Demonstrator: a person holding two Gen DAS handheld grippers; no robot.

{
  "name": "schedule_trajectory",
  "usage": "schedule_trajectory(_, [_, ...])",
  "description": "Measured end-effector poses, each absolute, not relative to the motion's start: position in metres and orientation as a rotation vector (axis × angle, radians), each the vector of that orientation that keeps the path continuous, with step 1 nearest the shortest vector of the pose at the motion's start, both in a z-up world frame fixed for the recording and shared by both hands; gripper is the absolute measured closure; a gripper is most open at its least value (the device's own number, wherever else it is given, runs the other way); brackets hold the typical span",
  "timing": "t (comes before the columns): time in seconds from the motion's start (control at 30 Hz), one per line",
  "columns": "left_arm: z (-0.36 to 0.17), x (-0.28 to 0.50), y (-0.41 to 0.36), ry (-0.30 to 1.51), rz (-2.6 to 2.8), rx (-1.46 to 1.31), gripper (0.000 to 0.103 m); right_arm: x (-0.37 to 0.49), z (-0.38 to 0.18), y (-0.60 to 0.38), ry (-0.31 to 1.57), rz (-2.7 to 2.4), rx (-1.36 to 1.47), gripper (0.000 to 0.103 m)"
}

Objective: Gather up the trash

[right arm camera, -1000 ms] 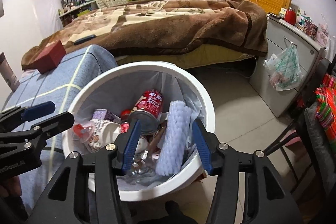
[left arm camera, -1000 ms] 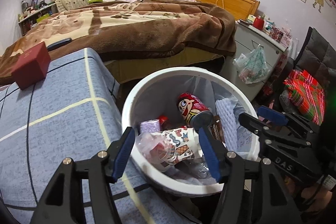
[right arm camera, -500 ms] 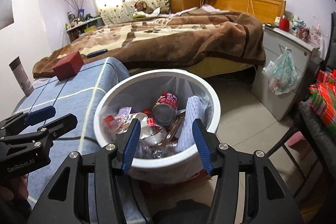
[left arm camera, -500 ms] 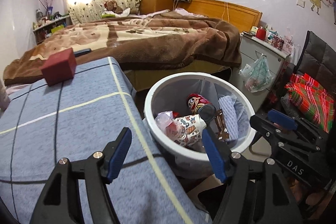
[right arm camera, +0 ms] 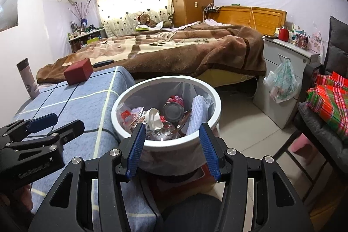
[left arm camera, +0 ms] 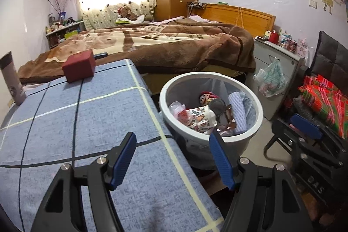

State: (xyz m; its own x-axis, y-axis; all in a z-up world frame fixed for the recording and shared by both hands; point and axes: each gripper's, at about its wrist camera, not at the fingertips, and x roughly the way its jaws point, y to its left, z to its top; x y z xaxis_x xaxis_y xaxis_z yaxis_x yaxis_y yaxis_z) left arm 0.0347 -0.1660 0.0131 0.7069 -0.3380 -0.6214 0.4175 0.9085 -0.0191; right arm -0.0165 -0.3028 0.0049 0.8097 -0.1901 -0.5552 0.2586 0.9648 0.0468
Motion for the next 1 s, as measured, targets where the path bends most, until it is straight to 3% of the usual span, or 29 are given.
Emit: schedule_trajectory(1.0, [0.0182,0.0249,-0.1627,0.626,-0.397,0.137,0.032,-0.0251,0.0061,-0.2971,0.562,-0.243,0.123,0.050])
